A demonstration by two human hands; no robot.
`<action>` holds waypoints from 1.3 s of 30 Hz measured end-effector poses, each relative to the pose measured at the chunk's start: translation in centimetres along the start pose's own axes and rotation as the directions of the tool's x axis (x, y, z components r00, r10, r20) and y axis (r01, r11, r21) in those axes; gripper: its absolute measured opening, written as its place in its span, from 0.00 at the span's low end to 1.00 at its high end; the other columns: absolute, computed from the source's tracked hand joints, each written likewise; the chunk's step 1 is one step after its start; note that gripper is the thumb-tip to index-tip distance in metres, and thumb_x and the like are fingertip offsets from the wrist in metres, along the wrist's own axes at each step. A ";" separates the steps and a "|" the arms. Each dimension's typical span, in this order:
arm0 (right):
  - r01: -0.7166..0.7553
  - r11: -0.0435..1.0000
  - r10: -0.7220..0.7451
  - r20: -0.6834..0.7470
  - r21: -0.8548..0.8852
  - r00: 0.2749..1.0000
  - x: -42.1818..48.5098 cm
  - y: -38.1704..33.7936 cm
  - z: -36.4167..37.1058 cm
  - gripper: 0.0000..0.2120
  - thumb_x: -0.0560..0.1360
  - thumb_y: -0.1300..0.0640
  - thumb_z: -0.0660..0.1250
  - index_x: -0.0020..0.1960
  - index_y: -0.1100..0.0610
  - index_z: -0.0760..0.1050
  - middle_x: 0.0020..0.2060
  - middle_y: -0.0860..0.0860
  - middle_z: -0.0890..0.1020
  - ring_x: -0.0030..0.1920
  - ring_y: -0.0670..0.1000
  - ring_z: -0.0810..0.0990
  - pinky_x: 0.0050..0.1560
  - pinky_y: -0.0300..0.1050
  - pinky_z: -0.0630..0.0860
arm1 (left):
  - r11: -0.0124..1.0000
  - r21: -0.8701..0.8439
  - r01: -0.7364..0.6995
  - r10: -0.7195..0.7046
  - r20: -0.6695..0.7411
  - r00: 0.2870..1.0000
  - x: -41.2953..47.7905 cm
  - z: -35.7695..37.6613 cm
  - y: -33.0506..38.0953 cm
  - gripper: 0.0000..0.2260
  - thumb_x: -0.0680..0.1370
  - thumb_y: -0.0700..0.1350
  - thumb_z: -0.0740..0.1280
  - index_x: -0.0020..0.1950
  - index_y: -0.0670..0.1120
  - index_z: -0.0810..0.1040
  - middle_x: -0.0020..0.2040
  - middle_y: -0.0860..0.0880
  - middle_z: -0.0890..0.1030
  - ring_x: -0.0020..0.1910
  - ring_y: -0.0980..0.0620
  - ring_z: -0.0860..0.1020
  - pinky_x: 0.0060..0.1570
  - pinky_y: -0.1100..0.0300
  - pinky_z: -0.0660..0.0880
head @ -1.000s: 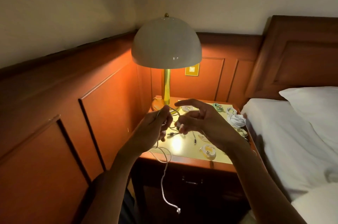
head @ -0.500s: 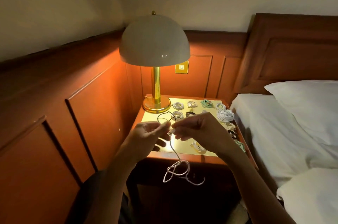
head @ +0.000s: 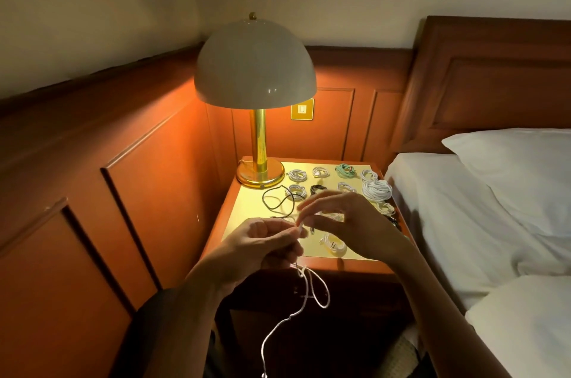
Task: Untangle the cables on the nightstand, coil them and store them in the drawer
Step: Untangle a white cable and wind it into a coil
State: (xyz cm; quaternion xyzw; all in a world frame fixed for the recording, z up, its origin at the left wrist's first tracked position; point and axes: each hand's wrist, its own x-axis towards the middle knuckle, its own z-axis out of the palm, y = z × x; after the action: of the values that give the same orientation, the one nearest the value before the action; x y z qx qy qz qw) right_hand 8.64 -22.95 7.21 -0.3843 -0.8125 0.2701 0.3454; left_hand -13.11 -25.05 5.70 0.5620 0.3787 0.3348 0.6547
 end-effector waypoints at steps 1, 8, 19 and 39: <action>-0.009 1.000 0.008 0.013 0.018 1.000 0.2 -0.1 0.0 0.06 0.75 0.54 0.72 0.50 0.51 0.85 0.45 0.42 0.86 0.50 0.44 0.84 0.52 0.38 0.78 | 1.000 0.015 0.006 -0.007 0.049 0.999 0.0 -0.1 0.0 0.15 0.79 0.47 0.67 0.59 0.39 0.81 0.44 0.44 0.83 0.42 0.51 0.80 0.41 0.62 0.79; -0.085 0.991 0.100 -0.135 0.108 0.986 0.9 0.5 0.9 0.02 0.71 0.52 0.76 0.42 0.47 0.83 0.34 0.47 0.84 0.30 0.51 0.80 0.32 0.41 0.74 | 0.968 -0.243 0.058 -0.046 0.054 0.997 0.5 0.3 -0.3 0.15 0.81 0.50 0.63 0.55 0.40 0.82 0.45 0.43 0.83 0.39 0.51 0.82 0.35 0.63 0.79; -0.199 0.738 0.283 -0.029 0.645 0.959 -1.3 1.4 5.4 0.10 0.79 0.53 0.67 0.53 0.57 0.84 0.29 0.53 0.70 0.27 0.48 0.65 0.26 0.39 0.63 | 0.303 -0.951 -0.055 0.422 0.082 0.903 3.0 -0.7 -2.5 0.14 0.83 0.34 0.60 0.67 0.30 0.73 0.65 0.31 0.76 0.66 0.37 0.77 0.61 0.49 0.78; -0.045 0.971 0.086 -0.170 0.234 0.982 -0.2 -0.6 2.0 0.12 0.74 0.46 0.68 0.41 0.52 0.83 0.27 0.47 0.77 0.25 0.42 0.69 0.28 0.34 0.65 | 0.746 -0.664 -0.048 0.412 0.404 0.817 1.7 -1.5 -1.9 0.10 0.84 0.38 0.60 0.59 0.35 0.78 0.48 0.44 0.83 0.45 0.54 0.83 0.46 0.63 0.81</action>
State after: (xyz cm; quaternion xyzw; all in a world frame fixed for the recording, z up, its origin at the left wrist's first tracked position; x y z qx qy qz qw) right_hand 6.94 -23.76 6.40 -0.3911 -0.7284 0.3378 0.4499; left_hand -13.58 -23.09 3.45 0.4251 -0.0245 0.3553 0.8321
